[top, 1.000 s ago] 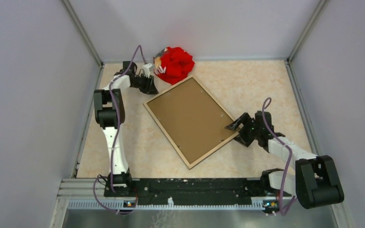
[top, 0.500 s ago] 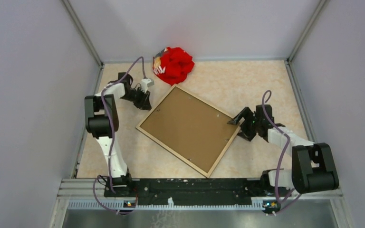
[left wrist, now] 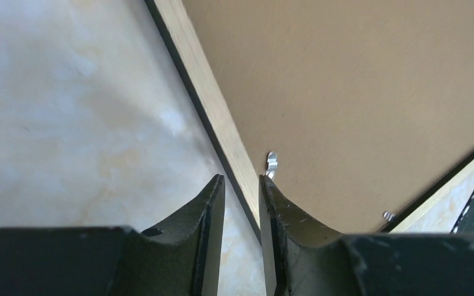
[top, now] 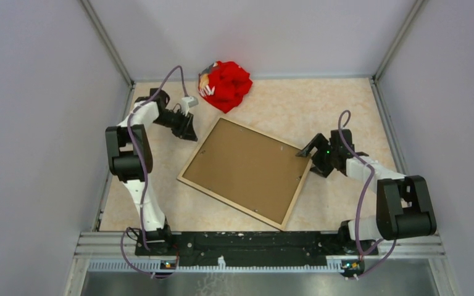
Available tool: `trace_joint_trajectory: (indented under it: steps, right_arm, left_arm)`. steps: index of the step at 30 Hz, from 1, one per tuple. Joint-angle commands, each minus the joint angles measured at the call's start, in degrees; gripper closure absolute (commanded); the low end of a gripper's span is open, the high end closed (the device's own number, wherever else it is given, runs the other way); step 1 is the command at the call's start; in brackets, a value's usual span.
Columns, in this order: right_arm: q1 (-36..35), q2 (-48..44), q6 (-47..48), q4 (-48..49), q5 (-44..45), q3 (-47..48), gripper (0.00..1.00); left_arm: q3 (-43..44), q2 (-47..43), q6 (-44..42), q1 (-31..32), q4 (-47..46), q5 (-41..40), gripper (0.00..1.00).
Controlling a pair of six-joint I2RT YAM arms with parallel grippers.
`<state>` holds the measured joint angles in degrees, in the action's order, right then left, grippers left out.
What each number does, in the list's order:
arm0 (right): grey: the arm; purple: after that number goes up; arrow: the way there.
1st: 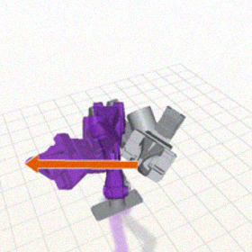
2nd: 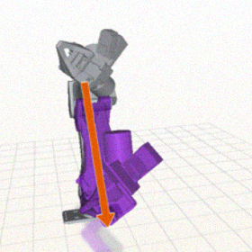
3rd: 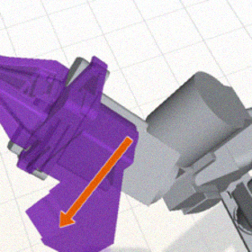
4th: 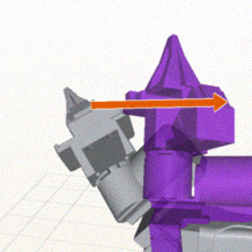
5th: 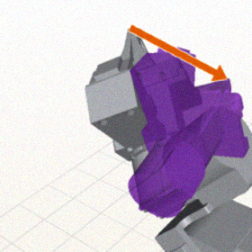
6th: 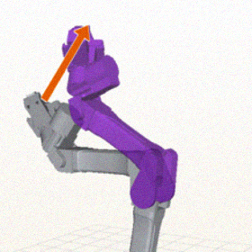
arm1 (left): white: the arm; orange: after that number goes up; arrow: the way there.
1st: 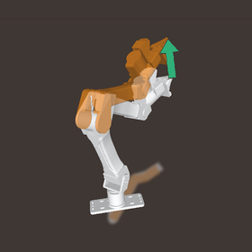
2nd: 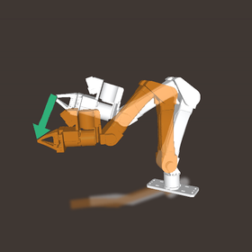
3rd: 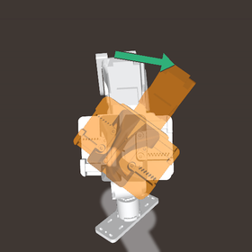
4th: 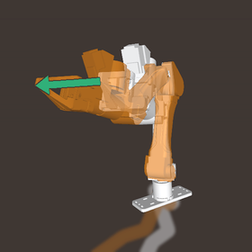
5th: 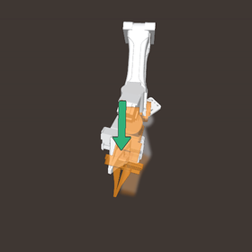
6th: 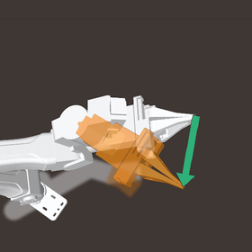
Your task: Put the photo into the frame
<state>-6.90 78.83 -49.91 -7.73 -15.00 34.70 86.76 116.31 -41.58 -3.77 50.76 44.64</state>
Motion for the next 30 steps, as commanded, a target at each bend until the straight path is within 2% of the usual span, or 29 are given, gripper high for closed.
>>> trace_joint_trajectory:
  steps: [1, 7, 10, 14, 23, 26, 30]
  right_arm:
    - [-0.26, 0.11, 0.29, 1.49, -2.13, 2.97, 0.14]
    - [-0.14, 2.94, 0.38, 2.56, -2.78, 4.99, 0.13]
    - [0.24, 5.50, 0.52, 1.98, -2.81, 7.36, 0.13]
    - [0.91, 8.33, 0.62, 0.94, -2.89, 11.29, 0.13]
    - [0.89, 1.95, 3.33, -9.06, 6.01, 19.86, 0.13]
    - [0.62, 0.65, 1.77, -8.43, 5.21, 20.16, 0.14]
    - [-3.51, -1.60, 0.14, -5.68, 5.84, 18.92, 0.15]
  left_arm:
    - [5.68, -3.72, 3.29, 0.29, 2.98, 6.83, 0.66]
    - [-0.85, -4.29, 5.02, -0.72, -0.91, 3.24, 0.65]
    - [-4.10, -7.08, 6.86, -2.55, -3.92, 2.76, 0.59]
    - [-5.00, -7.53, 5.47, -3.69, -2.29, 0.82, 0.56]
    - [-9.29, -6.98, 5.23, -4.07, -3.90, 1.23, 0.56]
    - [-6.51, -2.90, 5.41, -4.05, -1.48, 2.15, 0.59]
    - [-6.70, -1.59, 5.42, -4.10, -1.38, 2.17, 0.72]
